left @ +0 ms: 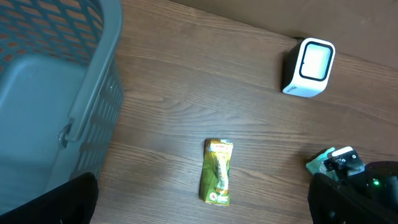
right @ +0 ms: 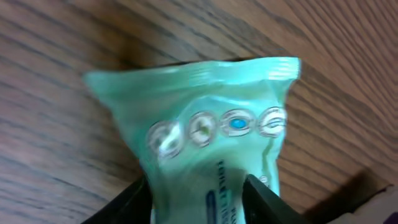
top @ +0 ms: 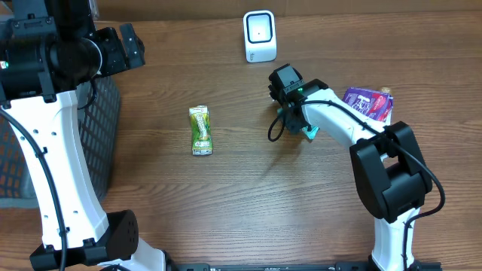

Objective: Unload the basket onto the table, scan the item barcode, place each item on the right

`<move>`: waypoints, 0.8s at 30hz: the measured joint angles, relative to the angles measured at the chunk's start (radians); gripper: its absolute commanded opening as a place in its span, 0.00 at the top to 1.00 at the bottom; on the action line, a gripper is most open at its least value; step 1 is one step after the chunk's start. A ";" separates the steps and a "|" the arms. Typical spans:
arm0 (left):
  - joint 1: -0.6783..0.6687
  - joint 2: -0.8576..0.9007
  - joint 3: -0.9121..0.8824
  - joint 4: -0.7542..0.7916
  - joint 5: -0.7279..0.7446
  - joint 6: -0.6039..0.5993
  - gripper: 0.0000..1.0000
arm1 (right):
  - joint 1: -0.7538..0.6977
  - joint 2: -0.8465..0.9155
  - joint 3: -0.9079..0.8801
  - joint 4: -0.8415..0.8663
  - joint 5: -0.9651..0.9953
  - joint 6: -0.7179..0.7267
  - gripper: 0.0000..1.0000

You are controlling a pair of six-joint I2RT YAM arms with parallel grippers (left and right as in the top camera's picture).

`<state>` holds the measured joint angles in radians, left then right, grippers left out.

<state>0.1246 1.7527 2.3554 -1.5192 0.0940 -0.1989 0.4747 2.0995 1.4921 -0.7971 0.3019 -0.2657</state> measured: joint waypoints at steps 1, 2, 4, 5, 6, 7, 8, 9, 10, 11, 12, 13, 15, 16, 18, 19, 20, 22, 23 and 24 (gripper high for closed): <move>0.000 0.000 0.000 0.000 0.000 0.000 0.00 | -0.003 0.000 0.000 0.000 -0.001 0.000 0.56; 0.000 0.000 0.000 0.000 0.000 0.000 0.00 | -0.003 0.000 0.000 0.000 -0.002 -0.001 0.57; 0.000 0.000 0.000 0.000 0.000 0.000 0.00 | -0.003 0.000 0.000 0.000 -0.003 0.000 0.65; 0.000 0.000 0.000 0.000 0.000 0.000 0.01 | -0.004 0.000 0.000 0.000 -0.003 0.000 0.67; 0.000 0.000 0.000 0.000 0.000 0.000 0.00 | -0.004 0.000 0.000 0.000 -0.005 -0.002 0.70; 0.000 0.000 0.000 0.000 0.000 0.000 0.00 | -0.003 0.000 0.000 0.001 -0.008 0.000 0.70; 0.000 0.000 0.000 0.000 0.000 0.000 0.00 | -0.003 0.000 0.000 0.003 -0.009 0.000 0.70; 0.000 0.000 0.000 0.000 0.000 0.000 0.00 | -0.003 0.000 0.000 0.007 -0.010 0.005 0.70; 0.000 0.000 0.000 0.000 0.000 0.000 0.01 | -0.003 0.000 0.000 0.017 -0.011 0.008 0.70; 0.000 0.000 0.000 0.000 0.000 0.000 0.00 | -0.003 0.000 -0.003 0.034 -0.012 0.012 0.69; 0.000 0.000 0.000 0.000 0.000 0.000 0.01 | -0.003 0.000 -0.011 0.055 -0.013 0.015 0.69; 0.000 0.000 0.000 0.000 0.000 0.000 0.00 | -0.003 -0.001 -0.019 0.072 -0.011 0.018 0.69; 0.000 0.000 0.000 0.000 0.000 0.000 0.00 | -0.003 -0.008 -0.038 0.092 -0.009 0.019 0.69; 0.000 0.000 0.000 0.000 0.000 0.000 0.00 | -0.003 -0.013 -0.047 0.101 -0.009 0.020 0.69; 0.000 0.000 0.000 0.000 0.000 0.000 0.01 | -0.003 -0.014 -0.051 0.099 -0.009 0.021 0.70; 0.000 0.000 0.000 0.000 0.000 0.000 0.00 | -0.003 -0.015 -0.053 0.093 -0.008 0.023 0.74; 0.000 0.000 0.000 0.000 0.000 0.000 0.00 | -0.003 -0.016 -0.053 0.089 -0.007 0.022 0.77; 0.000 0.000 0.000 0.000 0.000 0.000 0.00 | -0.003 -0.021 -0.053 0.063 -0.006 0.024 0.93; 0.000 0.000 0.000 0.000 0.000 0.000 0.01 | -0.003 -0.023 -0.053 0.057 -0.006 0.027 0.96; 0.000 0.000 0.000 0.000 0.000 0.000 0.00 | -0.002 -0.027 -0.053 0.047 -0.007 0.020 0.96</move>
<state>0.1246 1.7527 2.3554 -1.5192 0.0940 -0.1993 0.4728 2.0727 1.4395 -0.7498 0.2947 -0.2459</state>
